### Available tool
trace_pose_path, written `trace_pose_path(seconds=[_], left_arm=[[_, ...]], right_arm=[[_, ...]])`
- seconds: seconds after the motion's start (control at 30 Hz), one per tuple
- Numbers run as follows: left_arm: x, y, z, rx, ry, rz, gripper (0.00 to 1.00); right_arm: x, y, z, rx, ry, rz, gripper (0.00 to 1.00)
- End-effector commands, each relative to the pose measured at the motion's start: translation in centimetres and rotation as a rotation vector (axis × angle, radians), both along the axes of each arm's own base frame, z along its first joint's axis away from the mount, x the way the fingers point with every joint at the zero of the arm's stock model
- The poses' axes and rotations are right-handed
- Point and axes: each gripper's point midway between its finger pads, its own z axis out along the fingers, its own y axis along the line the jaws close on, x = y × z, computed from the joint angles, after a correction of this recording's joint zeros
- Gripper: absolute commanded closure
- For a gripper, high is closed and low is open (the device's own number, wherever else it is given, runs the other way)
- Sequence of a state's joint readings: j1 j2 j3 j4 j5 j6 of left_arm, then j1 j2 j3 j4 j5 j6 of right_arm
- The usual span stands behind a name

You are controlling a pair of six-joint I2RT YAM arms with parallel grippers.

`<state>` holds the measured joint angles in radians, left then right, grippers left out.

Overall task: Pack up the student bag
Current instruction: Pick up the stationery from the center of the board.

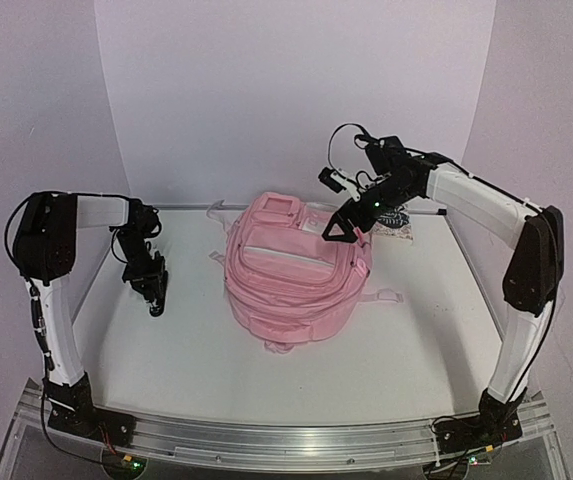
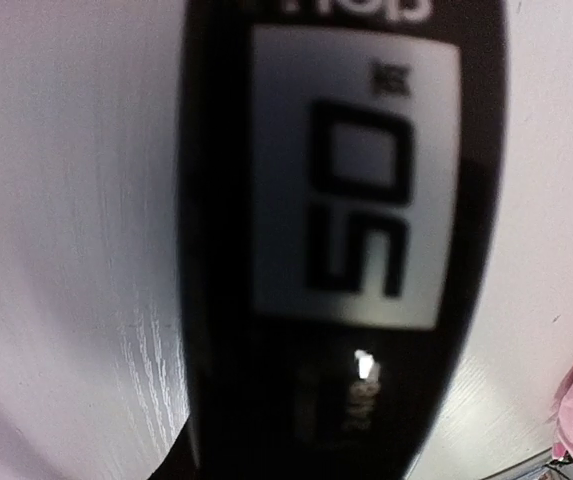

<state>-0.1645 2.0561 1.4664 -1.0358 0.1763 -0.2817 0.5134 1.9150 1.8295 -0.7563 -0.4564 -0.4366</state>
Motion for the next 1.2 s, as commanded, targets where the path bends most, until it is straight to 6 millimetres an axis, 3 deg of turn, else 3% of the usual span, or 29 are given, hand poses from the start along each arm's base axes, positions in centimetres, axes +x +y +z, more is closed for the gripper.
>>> trace_pose_path(seconds=[0.0, 0.17, 0.33, 0.4, 0.53, 0.7, 0.83, 1.17], left_arm=[[0.3, -0.8, 2.0, -0.046, -0.078, 0.078, 0.90], [0.0, -2.5, 5.5, -0.141, -0.150, 0.140, 0.98], [-0.9, -2.0, 5.8, -0.090, -0.149, 0.161, 0.97], [-1.2, -2.2, 5.2, -0.061, -0.128, 0.157, 0.89], [-1.6, -3.1, 3.2, 0.042, -0.080, 0.119, 0.59], [-1.3, -4.0, 1.5, 0.149, -0.045, 0.124, 0.40], [-1.8, -4.4, 0.4, 0.176, -0.014, 0.157, 0.38], [-4.7, -3.8, -2.1, 0.306, 0.037, 0.210, 0.46]], right_arm=[[0.4, 2.3, 0.7, 0.000, -0.053, 0.030, 0.02], [0.0, 4.7, -0.4, -0.033, -0.077, 0.072, 0.02], [-0.1, 6.3, -0.9, -0.033, -0.070, 0.084, 0.02], [0.0, 6.5, -1.0, -0.028, -0.064, 0.081, 0.02], [0.1, 6.5, -1.2, -0.028, -0.058, 0.073, 0.02], [0.0, 6.5, -1.0, -0.016, -0.044, 0.058, 0.02], [-0.2, 6.5, -0.8, -0.008, -0.036, 0.055, 0.02], [-0.3, 6.6, -0.9, 0.003, -0.018, 0.043, 0.02]])
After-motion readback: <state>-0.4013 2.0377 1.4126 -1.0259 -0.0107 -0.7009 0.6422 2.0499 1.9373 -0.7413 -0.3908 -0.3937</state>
